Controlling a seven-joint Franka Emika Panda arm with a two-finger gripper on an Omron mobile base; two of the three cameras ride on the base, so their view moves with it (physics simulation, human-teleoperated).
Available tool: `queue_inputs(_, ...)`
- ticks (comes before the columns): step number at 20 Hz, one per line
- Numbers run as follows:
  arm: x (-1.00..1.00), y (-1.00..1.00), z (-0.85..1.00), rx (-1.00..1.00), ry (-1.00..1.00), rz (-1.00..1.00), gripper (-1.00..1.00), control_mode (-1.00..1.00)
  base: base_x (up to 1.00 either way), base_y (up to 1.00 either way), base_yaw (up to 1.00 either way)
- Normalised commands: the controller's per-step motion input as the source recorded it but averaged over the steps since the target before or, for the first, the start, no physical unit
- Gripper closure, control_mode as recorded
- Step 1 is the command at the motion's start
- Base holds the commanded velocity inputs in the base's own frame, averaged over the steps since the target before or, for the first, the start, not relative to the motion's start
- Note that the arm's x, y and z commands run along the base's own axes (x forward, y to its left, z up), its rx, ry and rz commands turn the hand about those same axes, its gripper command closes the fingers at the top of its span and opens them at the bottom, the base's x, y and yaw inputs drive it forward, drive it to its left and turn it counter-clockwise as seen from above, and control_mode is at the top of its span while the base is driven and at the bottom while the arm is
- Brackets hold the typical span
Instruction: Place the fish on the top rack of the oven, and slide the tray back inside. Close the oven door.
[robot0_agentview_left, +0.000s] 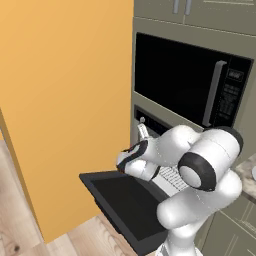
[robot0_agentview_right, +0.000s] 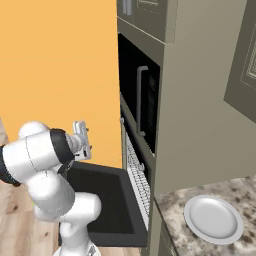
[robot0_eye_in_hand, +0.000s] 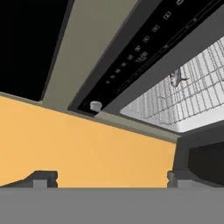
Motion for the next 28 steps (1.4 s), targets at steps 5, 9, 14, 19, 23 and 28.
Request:
queue_inputs(5, -0.33, 0.59, 0.98, 0.04, 0.14, -0.05, -1.00, -1.00, 0.00, 0.00, 0.00)
queue_inputs(9, -0.15, 0.58, 1.00, 0.01, 0.46, -0.03, -1.00, -1.00, 0.00, 0.00, 0.00)
queue_inputs(14, -0.04, 0.52, 1.00, 0.00, 0.43, -0.01, -1.00, -1.00, 0.00, 0.00, 0.00)
queue_inputs(19, 0.00, 0.13, 1.00, -0.06, 0.23, 0.00, -1.00, -1.00, 0.00, 0.00, 0.00)
queue_inputs(23, 0.00, 0.02, 0.99, -0.31, 0.20, 0.00, -1.00, -1.00, 0.00, 0.00, 0.00)
queue_inputs(28, -0.03, 0.49, 0.63, -0.49, 0.37, 0.17, -1.00, -1.00, 0.00, 0.00, 0.00)
